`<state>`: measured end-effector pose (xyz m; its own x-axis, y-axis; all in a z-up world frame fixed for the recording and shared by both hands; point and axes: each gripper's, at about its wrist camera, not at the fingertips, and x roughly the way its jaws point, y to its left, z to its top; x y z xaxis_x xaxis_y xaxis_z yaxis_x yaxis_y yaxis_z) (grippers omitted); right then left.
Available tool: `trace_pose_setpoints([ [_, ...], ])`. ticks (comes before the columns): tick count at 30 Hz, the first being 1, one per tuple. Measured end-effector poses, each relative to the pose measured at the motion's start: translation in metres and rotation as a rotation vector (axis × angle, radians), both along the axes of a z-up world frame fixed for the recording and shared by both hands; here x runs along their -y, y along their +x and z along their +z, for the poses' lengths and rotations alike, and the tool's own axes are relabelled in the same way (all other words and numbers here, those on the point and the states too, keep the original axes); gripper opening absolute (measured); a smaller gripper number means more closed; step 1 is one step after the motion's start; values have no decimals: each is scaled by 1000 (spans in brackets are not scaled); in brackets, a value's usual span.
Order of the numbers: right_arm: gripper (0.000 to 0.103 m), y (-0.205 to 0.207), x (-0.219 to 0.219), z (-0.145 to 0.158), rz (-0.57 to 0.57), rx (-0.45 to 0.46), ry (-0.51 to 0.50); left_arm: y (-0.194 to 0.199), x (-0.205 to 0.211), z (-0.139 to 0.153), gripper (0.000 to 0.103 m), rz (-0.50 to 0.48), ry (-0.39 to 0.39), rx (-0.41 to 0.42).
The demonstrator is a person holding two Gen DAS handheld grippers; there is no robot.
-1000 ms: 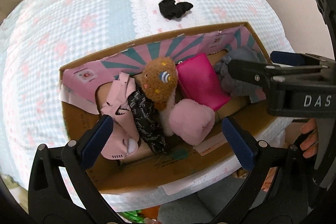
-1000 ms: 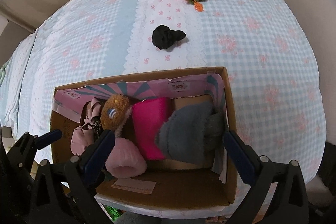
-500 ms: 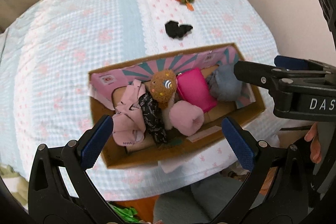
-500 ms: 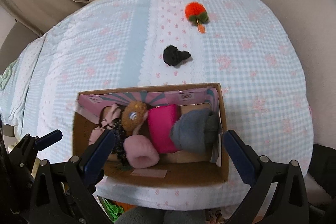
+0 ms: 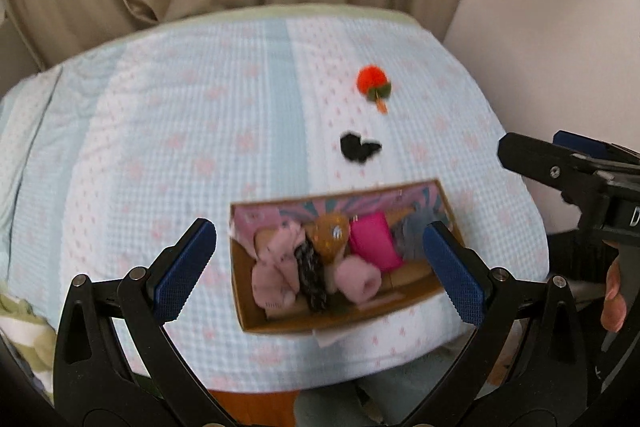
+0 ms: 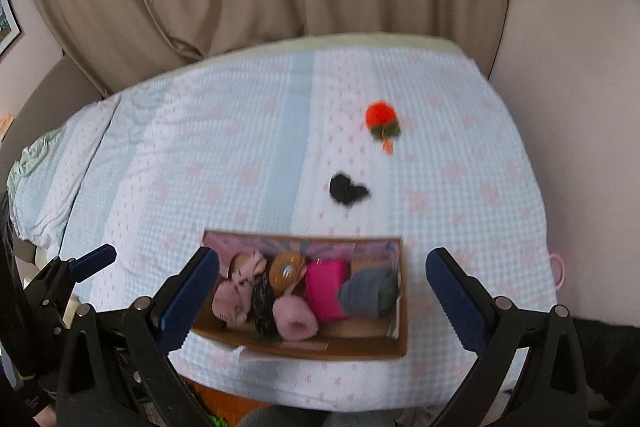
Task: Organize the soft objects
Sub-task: 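Move both tools back toward the black scrunchie and orange pompom, then grasp the black scrunchie with the left tool while the right tool grasps the orange pompom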
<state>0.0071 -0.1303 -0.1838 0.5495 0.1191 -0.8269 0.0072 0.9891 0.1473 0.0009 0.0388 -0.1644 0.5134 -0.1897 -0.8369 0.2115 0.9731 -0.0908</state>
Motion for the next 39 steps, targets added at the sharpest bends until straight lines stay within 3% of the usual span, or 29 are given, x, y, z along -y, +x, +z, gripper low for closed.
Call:
trace_pose_setpoints([
  [9,103,52,48,32,16,74,-15,44,32,25,103,29,25,59],
  [16,103,112,87,28,78,75,-23,105,72,3,103,39,-2,-29],
  [23,103,176,118,-1,125,32,-13,162,104,-49,103,34,0,-150],
  [39,103,300,131,-138,176,-103,-2,255,135,-209,100,-58,31,-449],
])
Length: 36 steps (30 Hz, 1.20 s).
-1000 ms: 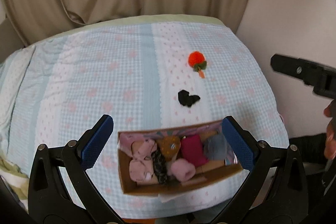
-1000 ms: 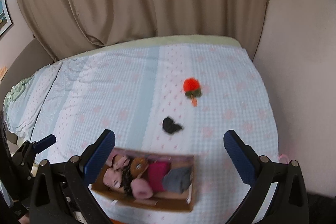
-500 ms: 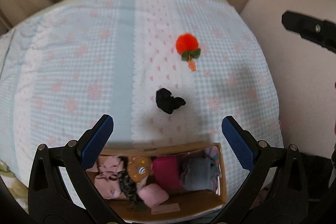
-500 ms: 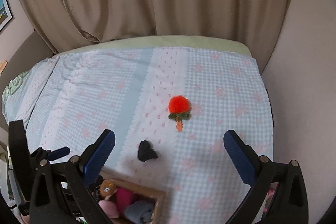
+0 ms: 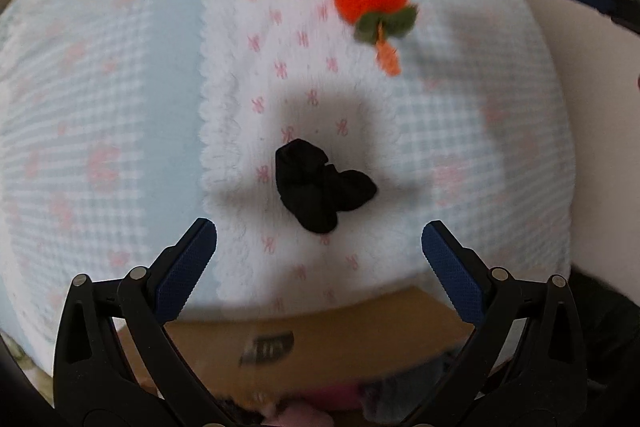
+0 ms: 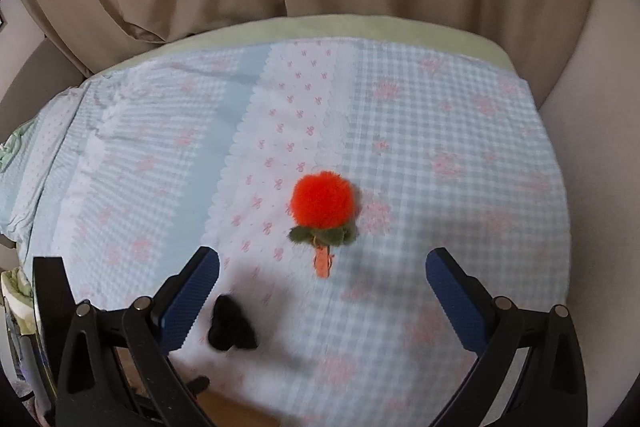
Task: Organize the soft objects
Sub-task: 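Grasp the black scrunchie with the left tool while the right tool grasps the orange pompom, then lift the scrunchie and pompom and carry both over the cardboard box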
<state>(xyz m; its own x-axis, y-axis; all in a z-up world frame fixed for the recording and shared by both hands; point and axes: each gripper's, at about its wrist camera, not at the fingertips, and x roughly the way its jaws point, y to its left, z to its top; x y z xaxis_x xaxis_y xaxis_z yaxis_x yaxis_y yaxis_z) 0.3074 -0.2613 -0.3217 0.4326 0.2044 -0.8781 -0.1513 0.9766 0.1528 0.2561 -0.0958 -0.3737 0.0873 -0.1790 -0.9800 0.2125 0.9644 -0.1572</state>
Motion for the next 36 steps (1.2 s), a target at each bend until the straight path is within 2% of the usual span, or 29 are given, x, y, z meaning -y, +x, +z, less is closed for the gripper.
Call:
trace_pose_setpoints([
  [7,103,42,-5,-71,18,-44,4,24,11,-68,83,-53,33,-127],
  [11,103,57,-8,-96,23,-60,6,29,18,-89,83,-75,34,-160],
  [14,100,67,-13,-111,34,-68,2,31,25,-99,76,-94,41,-166],
  [17,92,75,-18,-124,50,-77,-5,32,32,-102,67,-114,77,-151],
  [19,80,79,-22,-131,60,-75,-6,33,33,-101,47,-119,98,-137],
  [22,61,84,-31,-140,89,-81,-12,35,30,-97,27,-112,107,-119],
  [25,40,84,-37,-147,110,-93,-11,37,22,-93,22,-91,90,-115],
  [26,37,84,-38,-149,113,-93,-15,37,18,-92,21,-87,89,-113],
  [36,34,75,-35,-132,102,-31,-1,31,-16,-67,20,-22,52,-60],
])
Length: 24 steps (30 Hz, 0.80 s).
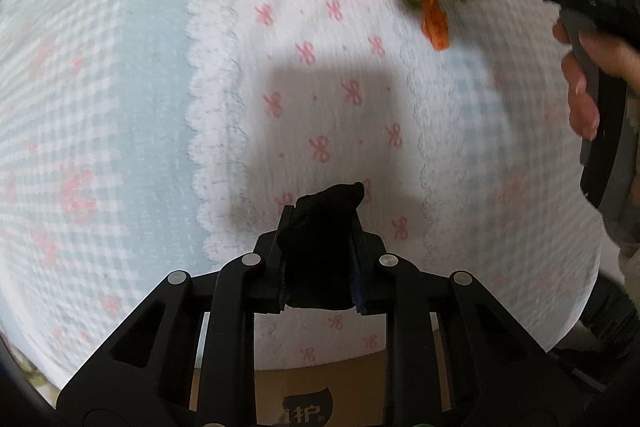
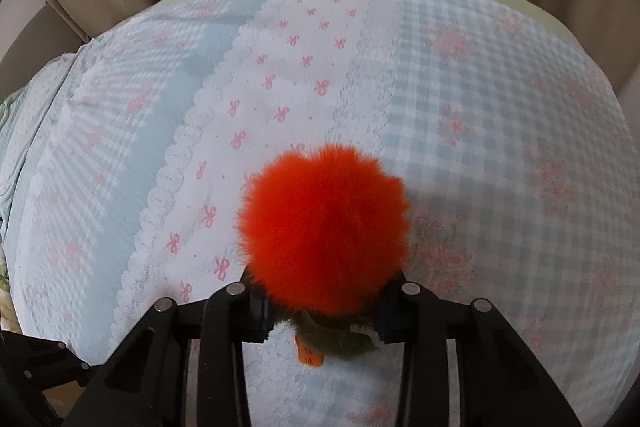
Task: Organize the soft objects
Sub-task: 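Lift the scrunchie and pompom and carry both over the cardboard box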
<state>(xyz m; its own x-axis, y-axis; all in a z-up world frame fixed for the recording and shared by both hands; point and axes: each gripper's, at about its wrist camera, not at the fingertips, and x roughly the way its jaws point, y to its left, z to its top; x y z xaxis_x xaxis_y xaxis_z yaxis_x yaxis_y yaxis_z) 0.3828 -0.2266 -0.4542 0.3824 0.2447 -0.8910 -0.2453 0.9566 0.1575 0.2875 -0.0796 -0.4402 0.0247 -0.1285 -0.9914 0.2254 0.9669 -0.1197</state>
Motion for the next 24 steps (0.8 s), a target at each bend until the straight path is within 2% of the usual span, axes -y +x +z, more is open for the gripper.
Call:
trace_pose_setpoints([
  [9,34,-21,3,54,-13,78,10,-4,-21,56,20,45,-19,81],
  [13,34,-35,3,92,-13,121,15,-10,-27,94,20,57,-26,138],
  [18,34,-63,2,151,-13,171,31,-16,-8,142,20,68,-31,220],
  [24,34,-106,-6,216,0,221,39,-49,-9,208,20,116,-49,321],
])
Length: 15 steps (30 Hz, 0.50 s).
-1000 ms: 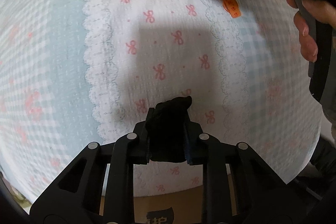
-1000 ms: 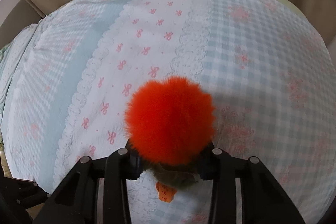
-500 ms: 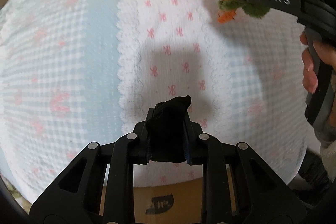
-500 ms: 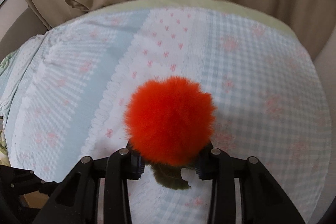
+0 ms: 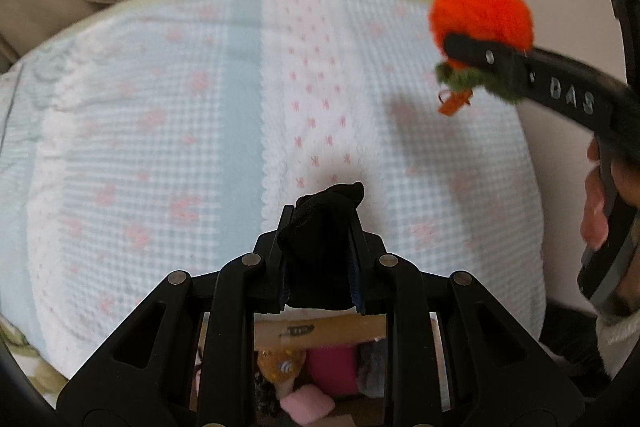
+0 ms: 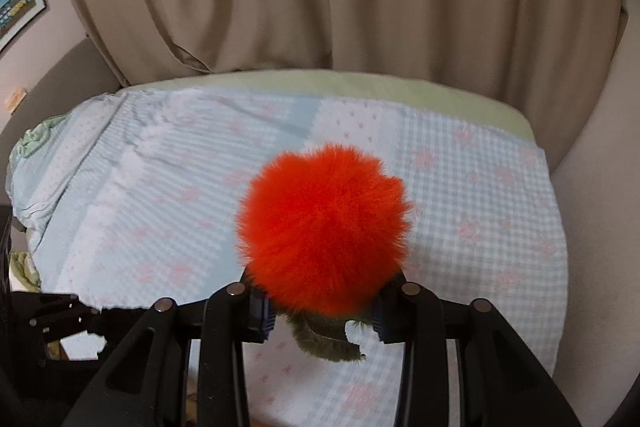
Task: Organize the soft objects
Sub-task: 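Lift the scrunchie and pompom and carry both over the cardboard box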
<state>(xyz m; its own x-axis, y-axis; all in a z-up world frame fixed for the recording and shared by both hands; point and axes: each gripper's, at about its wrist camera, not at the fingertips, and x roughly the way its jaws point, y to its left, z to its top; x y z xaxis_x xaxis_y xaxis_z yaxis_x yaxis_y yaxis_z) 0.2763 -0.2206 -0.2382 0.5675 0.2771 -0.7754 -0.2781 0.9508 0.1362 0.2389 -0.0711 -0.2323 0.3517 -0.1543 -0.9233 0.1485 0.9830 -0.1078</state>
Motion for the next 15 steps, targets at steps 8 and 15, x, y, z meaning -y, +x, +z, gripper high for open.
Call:
trace_pose_setpoints([
  [8,34,-69,-21,53,18,30,28,-56,-33,70,20,68,-3,110],
  [15,34,-135,-53,62,45,21,41,-110,-70,92,20,102,-8,146],
])
